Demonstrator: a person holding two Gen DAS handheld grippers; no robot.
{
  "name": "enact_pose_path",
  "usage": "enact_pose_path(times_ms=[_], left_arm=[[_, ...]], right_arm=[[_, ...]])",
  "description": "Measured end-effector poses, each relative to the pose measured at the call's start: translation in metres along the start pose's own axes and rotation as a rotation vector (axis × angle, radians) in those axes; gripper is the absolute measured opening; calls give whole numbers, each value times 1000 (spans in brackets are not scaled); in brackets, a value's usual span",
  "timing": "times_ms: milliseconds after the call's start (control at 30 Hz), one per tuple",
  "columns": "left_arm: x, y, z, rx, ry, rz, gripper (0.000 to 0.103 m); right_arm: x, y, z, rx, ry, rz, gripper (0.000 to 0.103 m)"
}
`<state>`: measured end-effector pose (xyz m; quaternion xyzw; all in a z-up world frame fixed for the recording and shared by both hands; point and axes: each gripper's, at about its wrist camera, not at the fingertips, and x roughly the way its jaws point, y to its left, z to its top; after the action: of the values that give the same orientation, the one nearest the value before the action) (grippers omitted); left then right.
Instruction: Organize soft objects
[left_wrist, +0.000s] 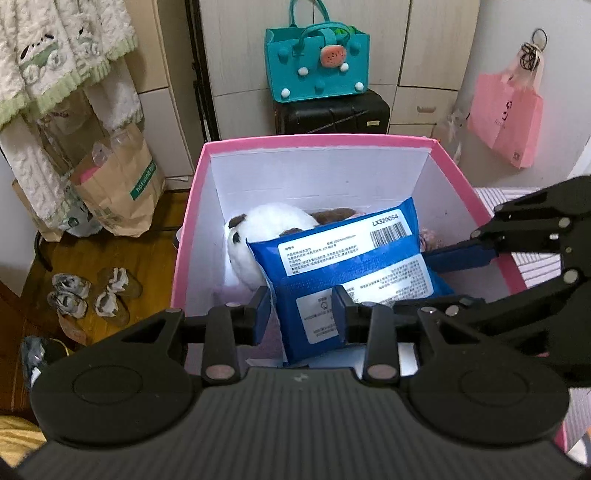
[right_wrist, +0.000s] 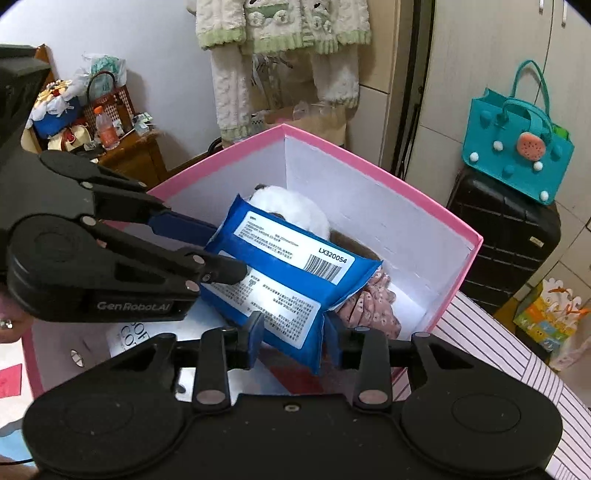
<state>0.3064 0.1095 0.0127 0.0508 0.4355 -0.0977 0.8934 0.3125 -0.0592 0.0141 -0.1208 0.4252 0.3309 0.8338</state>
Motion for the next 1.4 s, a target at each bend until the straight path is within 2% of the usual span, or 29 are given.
enact_pose_path(times_ms=[233,567,800,1000,1067,1233,1400], left_arm=[[-30,0,-5,1,-52,-4,41],[-93,-19,-19,4,-124,8,45],[-134,-37,-29,-12,-134,-12,48],[-171,-54,-42,10,-183,3,59],[-181,-59,-45,-4,-172,8,60],[-206,-76,-52,19,-133,-51,63],[-224,-93,-72,66,-202,-61,65]], right_arm=[[-34,-9,-6,105,-60,94,48],[-80,13,-20,74,-147,70,49],[-118,33,-33,54,-202,58,49],[-156,44,-50,41,-265,25,53],[-167,47,-57,31,-266,1,54],[-193,52,-75,8,-290,-35,57],[-216,54,-104,-6,-346,-24,59]])
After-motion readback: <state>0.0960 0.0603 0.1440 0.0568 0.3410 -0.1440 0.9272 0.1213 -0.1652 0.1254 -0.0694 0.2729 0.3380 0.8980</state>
